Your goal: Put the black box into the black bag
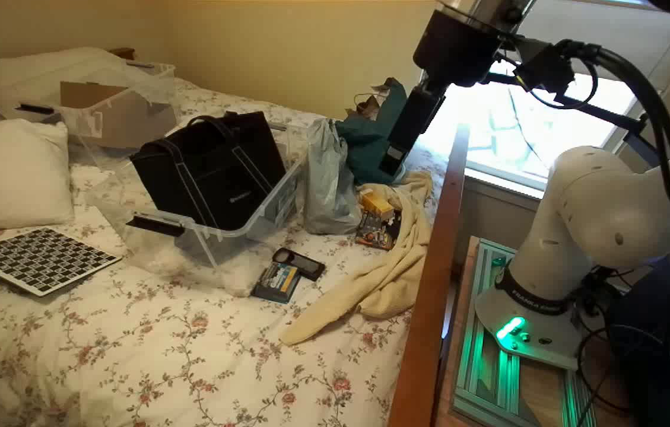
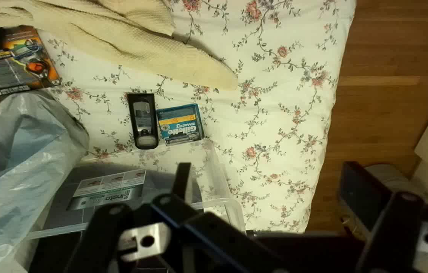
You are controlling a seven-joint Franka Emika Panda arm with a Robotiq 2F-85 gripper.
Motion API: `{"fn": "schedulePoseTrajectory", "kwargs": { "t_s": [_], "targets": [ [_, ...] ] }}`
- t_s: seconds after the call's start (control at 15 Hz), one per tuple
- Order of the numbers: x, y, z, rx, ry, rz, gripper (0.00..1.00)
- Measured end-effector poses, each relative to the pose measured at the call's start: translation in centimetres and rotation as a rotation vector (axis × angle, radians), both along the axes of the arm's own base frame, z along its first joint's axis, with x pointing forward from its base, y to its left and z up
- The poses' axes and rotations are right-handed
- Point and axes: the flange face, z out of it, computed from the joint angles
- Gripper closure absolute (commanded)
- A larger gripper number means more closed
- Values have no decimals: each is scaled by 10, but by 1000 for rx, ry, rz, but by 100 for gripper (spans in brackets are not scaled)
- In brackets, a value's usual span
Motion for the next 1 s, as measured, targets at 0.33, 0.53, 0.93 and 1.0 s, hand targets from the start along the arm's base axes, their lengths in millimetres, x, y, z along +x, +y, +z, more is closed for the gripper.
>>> {"fn": "schedulePoseTrajectory", "kwargs": {
  "t_s": [0.33,0.53,0.93,1.0],
  "targets": [
    [0,0,0,0,0,0,0],
    [1,0,-1,-1,2,-1,0],
    [49,21,-44,-43,-10,8,0],
    [60,24,-56,-59,-14,14,0]
  ]
}}
